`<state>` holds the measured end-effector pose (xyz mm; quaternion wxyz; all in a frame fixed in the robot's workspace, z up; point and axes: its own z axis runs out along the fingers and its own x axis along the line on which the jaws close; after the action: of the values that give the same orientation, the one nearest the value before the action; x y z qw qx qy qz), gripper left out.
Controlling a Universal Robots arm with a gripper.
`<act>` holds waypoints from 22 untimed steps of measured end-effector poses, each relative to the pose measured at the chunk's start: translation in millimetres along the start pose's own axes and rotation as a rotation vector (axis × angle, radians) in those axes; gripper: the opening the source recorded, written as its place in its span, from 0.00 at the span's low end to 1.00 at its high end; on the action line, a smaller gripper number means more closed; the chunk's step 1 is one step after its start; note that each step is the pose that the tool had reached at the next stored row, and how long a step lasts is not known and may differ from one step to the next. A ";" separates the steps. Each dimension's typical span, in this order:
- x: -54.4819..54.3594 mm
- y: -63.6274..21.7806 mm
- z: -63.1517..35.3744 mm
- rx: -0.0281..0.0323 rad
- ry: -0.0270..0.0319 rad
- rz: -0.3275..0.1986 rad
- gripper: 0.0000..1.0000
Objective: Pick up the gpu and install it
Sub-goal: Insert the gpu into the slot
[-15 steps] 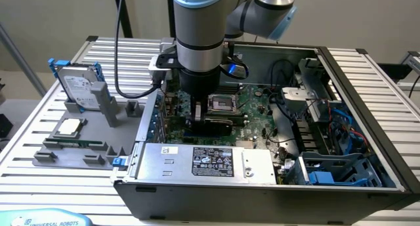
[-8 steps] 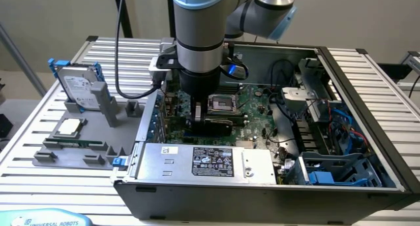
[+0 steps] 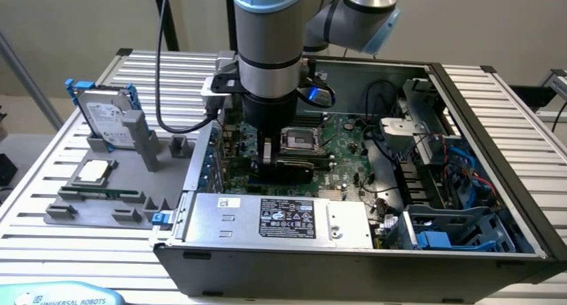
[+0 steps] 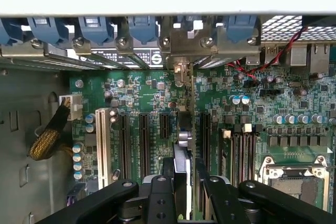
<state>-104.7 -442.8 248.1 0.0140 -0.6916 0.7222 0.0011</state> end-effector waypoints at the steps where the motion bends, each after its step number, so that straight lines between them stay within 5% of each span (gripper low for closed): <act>1: 0.0 0.0 0.3 0.0000 -0.0001 0.000 0.27; 10: -0.1 0.0 -0.9 0.0000 -0.0003 0.000 0.35; 18: -0.6 -1.0 -26.5 0.0000 -0.0002 0.000 0.35; 20: -0.8 -2.5 -27.1 0.0000 -0.0004 0.000 0.32; 22: -0.8 -5.8 -27.1 0.0001 -0.0005 0.000 0.19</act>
<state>-99.4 -442.8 275.3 0.0142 -0.6916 0.7222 0.0013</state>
